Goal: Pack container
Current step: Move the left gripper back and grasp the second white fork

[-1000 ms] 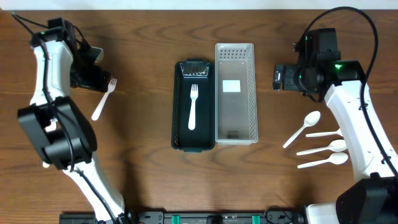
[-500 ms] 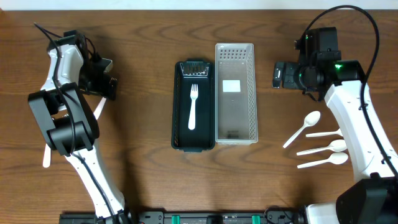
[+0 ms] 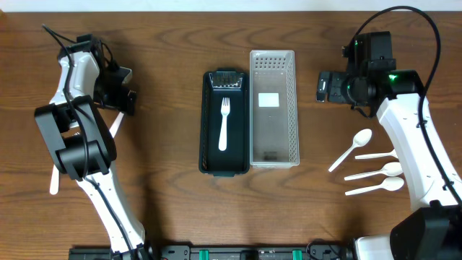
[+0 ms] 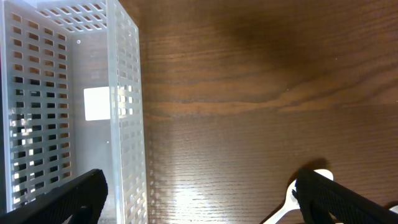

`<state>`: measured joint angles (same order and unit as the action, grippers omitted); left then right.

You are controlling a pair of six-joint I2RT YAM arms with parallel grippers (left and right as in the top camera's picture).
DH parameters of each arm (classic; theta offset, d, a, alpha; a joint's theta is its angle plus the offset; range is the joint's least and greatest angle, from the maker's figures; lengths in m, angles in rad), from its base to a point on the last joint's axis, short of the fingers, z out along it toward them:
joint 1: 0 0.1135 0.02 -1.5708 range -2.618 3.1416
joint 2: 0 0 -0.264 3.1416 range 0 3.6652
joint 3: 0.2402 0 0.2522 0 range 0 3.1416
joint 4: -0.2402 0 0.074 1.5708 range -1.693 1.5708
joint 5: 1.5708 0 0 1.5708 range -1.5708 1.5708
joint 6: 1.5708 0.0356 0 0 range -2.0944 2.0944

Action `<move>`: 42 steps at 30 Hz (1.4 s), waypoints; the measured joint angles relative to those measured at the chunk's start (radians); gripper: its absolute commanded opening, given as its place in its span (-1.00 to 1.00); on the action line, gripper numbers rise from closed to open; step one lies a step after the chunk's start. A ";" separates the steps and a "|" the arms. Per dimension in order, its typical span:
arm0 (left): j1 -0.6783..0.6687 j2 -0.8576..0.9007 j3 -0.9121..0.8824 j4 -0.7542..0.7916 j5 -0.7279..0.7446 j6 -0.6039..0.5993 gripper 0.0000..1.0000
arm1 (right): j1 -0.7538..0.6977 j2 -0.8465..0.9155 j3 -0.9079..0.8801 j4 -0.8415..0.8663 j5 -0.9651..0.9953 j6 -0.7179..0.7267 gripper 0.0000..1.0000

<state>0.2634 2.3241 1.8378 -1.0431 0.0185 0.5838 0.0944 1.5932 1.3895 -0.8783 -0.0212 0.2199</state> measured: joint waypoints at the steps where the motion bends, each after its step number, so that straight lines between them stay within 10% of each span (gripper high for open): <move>1: -0.001 0.000 -0.007 -0.002 0.000 0.000 0.79 | 0.000 0.000 0.000 0.000 0.000 0.000 0.98; 9: -0.005 -0.003 -0.016 0.003 0.001 -0.001 0.71 | 0.000 0.000 0.000 -0.003 0.000 0.000 0.98; 16: -0.014 -0.004 -0.018 0.001 0.002 -0.014 0.01 | 0.000 0.000 0.000 -0.023 0.000 0.000 0.99; 26: -0.041 -0.007 -0.023 0.001 0.001 -0.011 -0.37 | 0.000 0.000 0.000 -0.026 0.000 0.000 0.99; 42: -0.051 -0.007 -0.023 0.002 0.002 -0.011 -0.63 | 0.000 0.000 0.000 -0.033 0.000 0.000 0.95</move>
<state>0.2127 2.3169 1.8145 -1.0416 0.0200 0.5728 0.0944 1.5932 1.3895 -0.9115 -0.0208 0.2203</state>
